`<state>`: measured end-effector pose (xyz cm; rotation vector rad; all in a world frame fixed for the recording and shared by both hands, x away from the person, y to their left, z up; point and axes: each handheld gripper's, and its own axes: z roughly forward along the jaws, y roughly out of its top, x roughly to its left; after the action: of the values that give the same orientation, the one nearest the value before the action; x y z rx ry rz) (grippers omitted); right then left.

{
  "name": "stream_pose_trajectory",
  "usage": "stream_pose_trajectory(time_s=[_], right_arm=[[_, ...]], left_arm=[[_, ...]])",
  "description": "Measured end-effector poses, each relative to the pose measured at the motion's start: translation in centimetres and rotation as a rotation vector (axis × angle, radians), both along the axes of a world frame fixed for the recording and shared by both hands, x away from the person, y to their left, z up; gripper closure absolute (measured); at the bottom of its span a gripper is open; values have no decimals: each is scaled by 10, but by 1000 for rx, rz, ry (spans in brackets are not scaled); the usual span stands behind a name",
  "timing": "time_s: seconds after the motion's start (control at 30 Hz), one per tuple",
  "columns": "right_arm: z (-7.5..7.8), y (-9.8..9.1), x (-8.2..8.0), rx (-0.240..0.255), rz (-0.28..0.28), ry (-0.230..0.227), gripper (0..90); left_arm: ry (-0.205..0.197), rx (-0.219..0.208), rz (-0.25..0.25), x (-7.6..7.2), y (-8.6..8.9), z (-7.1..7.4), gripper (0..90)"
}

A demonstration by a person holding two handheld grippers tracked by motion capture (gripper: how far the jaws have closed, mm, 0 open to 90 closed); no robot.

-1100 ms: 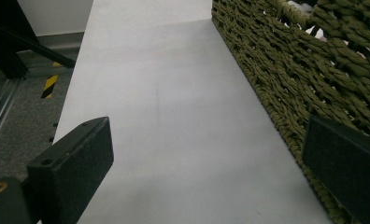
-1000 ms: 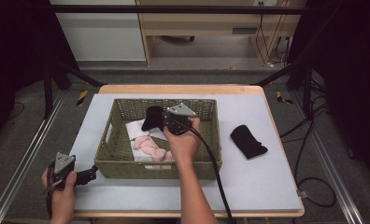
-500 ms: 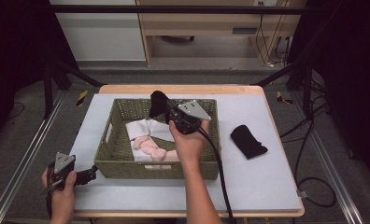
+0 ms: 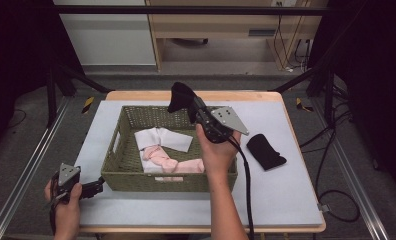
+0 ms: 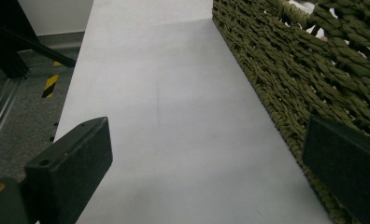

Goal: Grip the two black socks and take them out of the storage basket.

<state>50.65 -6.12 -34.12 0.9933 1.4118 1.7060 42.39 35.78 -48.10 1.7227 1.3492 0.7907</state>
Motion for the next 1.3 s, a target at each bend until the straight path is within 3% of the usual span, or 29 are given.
stream_pose_trajectory(time_s=[0.13, 0.23, 0.5, 0.6, 0.7, 0.73, 0.93, 1.13, 1.3], right_arm=[[3, -11, -3, 6, -25, -19, 876], [7, -31, -7, 12, -61, -43, 876], [10, -73, -15, 12, -130, -47, 876], [7, -99, -20, 21, -180, -46, 876], [5, -109, -23, 22, -203, -48, 876], [1, -121, -25, 28, -227, -49, 876], [-13, -147, -31, 62, -284, -37, 876], [-27, -162, -34, 81, -317, -10, 875], [-50, -173, -35, 65, -341, 36, 874]], left_arm=[[0, 1, 0, 0, 0, 0, 20], [0, 2, -1, 0, 0, 0, 20], [-1, 12, 0, 0, -1, 0, 22], [-1, 12, 3, 0, -1, 0, 22], [-2, 14, 2, 0, -1, 0, 23], [-2, 17, 2, 0, -2, 0, 22], [-4, 17, 3, 0, -2, 0, 22], [-1, 24, 1, 0, -2, 0, 23], [0, 26, 0, 0, -3, 0, 23]])
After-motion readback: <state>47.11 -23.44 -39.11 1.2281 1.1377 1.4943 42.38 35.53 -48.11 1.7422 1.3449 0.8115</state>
